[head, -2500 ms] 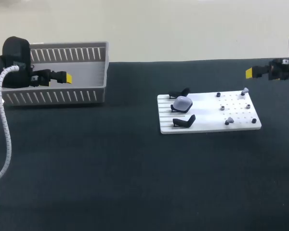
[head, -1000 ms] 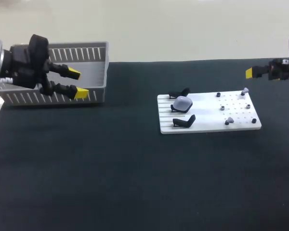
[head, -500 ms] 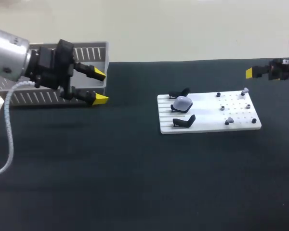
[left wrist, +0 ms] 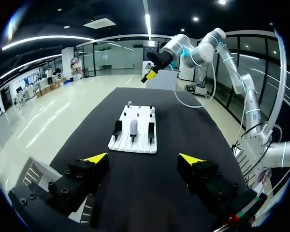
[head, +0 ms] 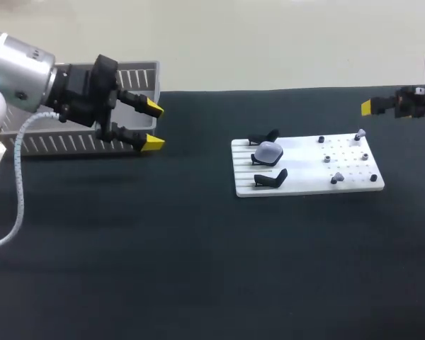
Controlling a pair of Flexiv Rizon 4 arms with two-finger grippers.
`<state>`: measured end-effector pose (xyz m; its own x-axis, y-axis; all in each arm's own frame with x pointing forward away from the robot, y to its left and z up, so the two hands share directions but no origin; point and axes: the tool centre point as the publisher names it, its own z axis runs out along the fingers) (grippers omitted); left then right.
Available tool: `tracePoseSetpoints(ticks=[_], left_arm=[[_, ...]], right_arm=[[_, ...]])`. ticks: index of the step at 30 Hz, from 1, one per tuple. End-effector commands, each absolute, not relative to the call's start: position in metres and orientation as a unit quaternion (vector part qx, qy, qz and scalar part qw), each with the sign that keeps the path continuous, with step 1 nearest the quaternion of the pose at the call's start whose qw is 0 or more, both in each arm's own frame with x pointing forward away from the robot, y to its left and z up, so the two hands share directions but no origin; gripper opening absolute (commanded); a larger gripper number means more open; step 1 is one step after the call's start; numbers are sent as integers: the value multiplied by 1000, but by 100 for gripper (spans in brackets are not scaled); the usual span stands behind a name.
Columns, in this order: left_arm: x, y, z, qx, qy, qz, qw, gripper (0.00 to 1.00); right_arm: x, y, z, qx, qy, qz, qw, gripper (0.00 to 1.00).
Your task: Pick up each earbud case from the left stands, insert the matching earbuds, close the lid, and place the case in the box.
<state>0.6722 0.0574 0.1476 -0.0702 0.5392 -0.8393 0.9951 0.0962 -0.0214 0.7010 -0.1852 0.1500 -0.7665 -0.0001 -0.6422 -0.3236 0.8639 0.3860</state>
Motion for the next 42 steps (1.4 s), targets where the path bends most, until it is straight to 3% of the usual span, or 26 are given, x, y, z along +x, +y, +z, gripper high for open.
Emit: tracePoseSetpoints(ticks=[1,23,42], left_arm=[[673,58,147,587,652,-329,349,100],[706,3,120,641,582,-372,335,100],[684,-38,91,612,602,-397,324,100]], right_arm=[[701,-185,150,-89,907,245,330,100],[701,-185,150,-89,907,245,330,100],[701,-185,150,-89,907,245,330,100]])
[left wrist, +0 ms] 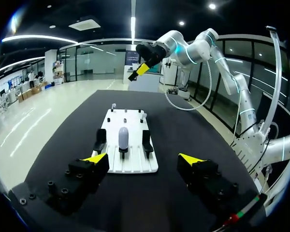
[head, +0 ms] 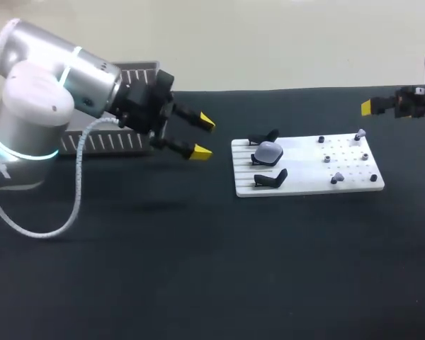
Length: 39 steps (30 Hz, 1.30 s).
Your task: Pick up each earbud case from the left stands, insert the matching earbuds, close the lid, and place the case in the box.
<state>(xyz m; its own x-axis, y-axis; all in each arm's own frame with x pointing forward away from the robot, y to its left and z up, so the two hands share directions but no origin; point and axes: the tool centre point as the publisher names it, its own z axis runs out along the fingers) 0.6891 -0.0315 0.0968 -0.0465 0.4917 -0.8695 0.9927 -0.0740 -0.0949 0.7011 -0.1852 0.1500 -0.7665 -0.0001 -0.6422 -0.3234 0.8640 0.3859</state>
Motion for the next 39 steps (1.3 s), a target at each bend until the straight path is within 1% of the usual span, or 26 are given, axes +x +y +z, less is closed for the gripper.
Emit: tracePoseSetpoints(ticks=[1,7,17,32,33,34,36,39], left_arm=[[684,-41,90,615,603,-393,323,100],[686,-53,82,617,596,-396,328,100],[694,-66,72,621,601,-394,314,100],[705,-84,57,617,601,-403,309,100],[706,-85,56,618,601,-403,308,99],[706,-86,54,618,601,-403,306,92],[708,-88,52,619,602,-403,303,85],[710,-90,50,620,603,-404,299,85]], right_arm=[[701,-185,150,-89,907,245,330,100],[701,-185,150,-89,907,245,330,100],[701,-185,150,-89,907,245,330,100],[701,-185,150,-89,907,245,330,100],[701,-185,150,-89,907,245,330,100],[701,-185,150,-89,907,245,330,100],[701,-185,150,-89,907,245,330,100],[701,-185,150,-89,907,245,330,100]])
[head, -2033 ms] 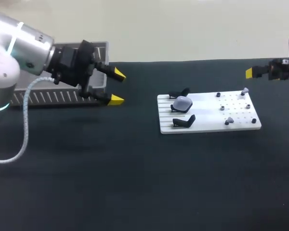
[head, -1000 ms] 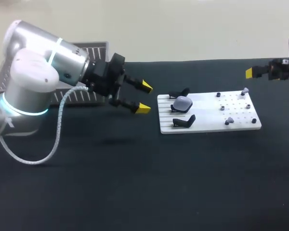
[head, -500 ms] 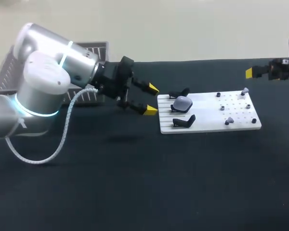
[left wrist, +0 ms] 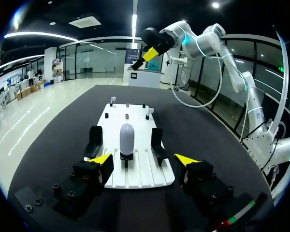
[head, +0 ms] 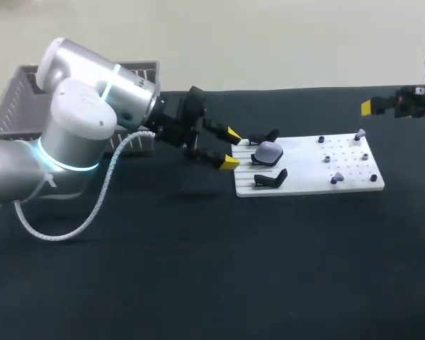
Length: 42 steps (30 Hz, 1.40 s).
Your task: Pick up each earbud case from the left stands, insert the matching earbuds, close the lid, and place the case in the box.
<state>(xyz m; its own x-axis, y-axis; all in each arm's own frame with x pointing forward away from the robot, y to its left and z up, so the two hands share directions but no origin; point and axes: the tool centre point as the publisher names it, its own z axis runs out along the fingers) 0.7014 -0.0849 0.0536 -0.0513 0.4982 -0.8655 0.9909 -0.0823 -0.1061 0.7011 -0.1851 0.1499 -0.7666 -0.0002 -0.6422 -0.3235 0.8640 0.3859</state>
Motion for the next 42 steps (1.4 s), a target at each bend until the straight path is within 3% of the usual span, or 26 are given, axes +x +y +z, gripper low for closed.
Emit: tracePoseSetpoints(ticks=[1,5,26,42], left_arm=[[711,-91,49,620,603,-405,298,83],[714,-95,45,623,602,-406,292,74],[725,-113,33,631,595,-416,275,76],[722,-123,33,635,593,-412,274,52]], right_arm=[[701,-185,150,-89,907,245,330,100],[701,-185,150,-89,907,245,330,100],[701,-185,150,-89,907,245,330,100],[701,-185,150,-89,907,245,330,100]])
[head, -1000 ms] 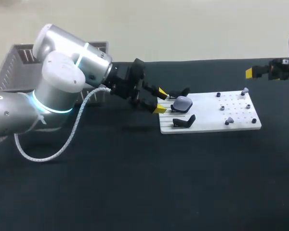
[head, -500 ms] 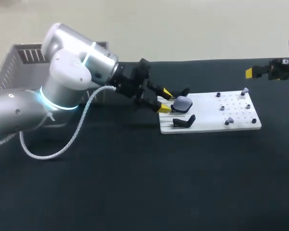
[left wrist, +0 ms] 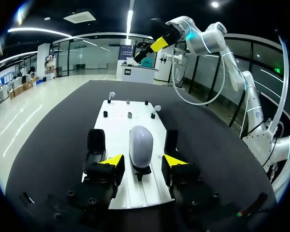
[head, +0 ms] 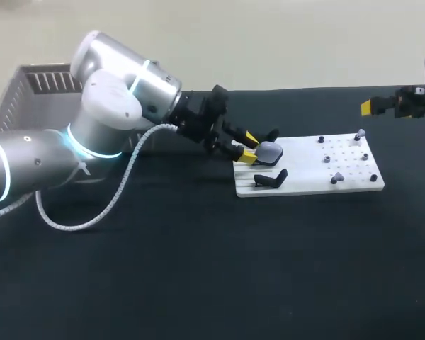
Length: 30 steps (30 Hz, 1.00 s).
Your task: Pick up each earbud case from the left stands, insert the matching earbuds, close the lid, and place the case in the box.
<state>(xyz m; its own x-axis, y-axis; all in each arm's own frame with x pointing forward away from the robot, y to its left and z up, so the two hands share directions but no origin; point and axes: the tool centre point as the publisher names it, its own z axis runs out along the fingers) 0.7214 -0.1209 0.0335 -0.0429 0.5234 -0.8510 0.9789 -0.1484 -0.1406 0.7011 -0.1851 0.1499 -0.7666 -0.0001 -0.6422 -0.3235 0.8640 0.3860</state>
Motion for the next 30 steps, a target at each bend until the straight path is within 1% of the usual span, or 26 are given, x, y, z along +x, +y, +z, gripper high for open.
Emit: tracePoseSetpoints(ticks=[1,4,6,30], left_arm=[[722,-123,33,635,593,-411,275,51],[721,-123,33,636,594,-407,277,49],[721,-124,33,636,595,-405,278,49],[717,-128,30,639,591,-405,280,45]], right_arm=[[701,-185,150,-89,907,245,330,100],[701,-185,150,-89,907,245,330,100],[701,-185,150,-89,907,245,330,100],[701,-185,150,-89,907,245,330,100]])
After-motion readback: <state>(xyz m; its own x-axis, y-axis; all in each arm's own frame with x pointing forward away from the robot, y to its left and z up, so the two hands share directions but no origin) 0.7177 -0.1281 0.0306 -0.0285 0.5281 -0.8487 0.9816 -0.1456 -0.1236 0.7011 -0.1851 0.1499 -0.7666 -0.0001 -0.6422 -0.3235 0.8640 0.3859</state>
